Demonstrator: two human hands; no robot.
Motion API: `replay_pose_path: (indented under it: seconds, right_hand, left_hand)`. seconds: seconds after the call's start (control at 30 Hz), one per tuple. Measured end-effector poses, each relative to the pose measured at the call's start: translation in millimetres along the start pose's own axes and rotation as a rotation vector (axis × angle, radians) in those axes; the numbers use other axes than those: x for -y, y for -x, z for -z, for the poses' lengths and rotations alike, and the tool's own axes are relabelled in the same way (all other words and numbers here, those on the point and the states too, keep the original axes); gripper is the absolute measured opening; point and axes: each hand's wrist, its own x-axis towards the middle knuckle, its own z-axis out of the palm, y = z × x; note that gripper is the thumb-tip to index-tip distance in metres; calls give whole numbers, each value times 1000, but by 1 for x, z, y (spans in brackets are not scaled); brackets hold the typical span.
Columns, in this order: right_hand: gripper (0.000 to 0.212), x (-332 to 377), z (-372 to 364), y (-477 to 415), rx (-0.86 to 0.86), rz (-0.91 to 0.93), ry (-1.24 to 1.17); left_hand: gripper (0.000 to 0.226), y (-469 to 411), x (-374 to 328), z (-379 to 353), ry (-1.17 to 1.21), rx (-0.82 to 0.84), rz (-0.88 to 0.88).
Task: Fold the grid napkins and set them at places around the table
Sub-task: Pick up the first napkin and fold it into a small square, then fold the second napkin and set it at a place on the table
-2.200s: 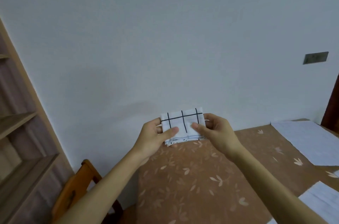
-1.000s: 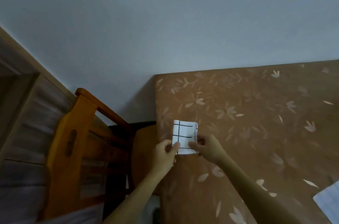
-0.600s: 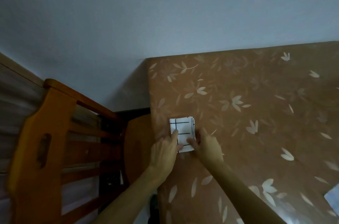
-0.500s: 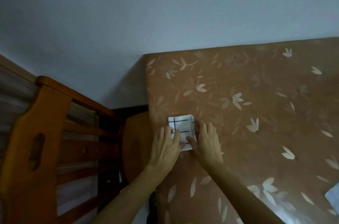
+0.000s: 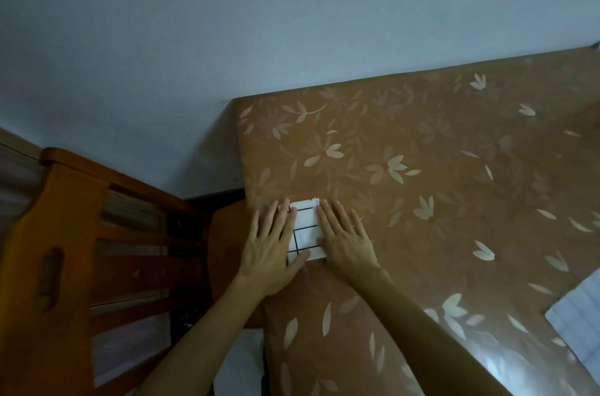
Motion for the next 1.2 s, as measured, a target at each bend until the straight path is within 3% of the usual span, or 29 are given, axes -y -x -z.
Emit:
replay_pose_path:
  seconds: [0.13, 0.43, 0.7, 1.0, 1.2]
  right_hand:
    - [58, -5, 28, 15, 96, -7, -25]
    - [46, -23, 85, 122, 72, -1, -172]
    - [46, -30, 116, 238, -45, 24, -224]
    - [40, -15, 125, 336, -99, 0, -176]
    - [48, 8, 119, 415, -130, -112, -231]
  left_hand:
    - [83, 17, -8, 29, 53, 46, 75]
    - [43, 90, -58, 98, 78, -24, 62]
    - [46, 179, -129, 131, 140, -71, 112]
    - [39, 255, -174, 137, 137, -34, 32]
    - [48, 304, -192, 124, 170, 30, -74]
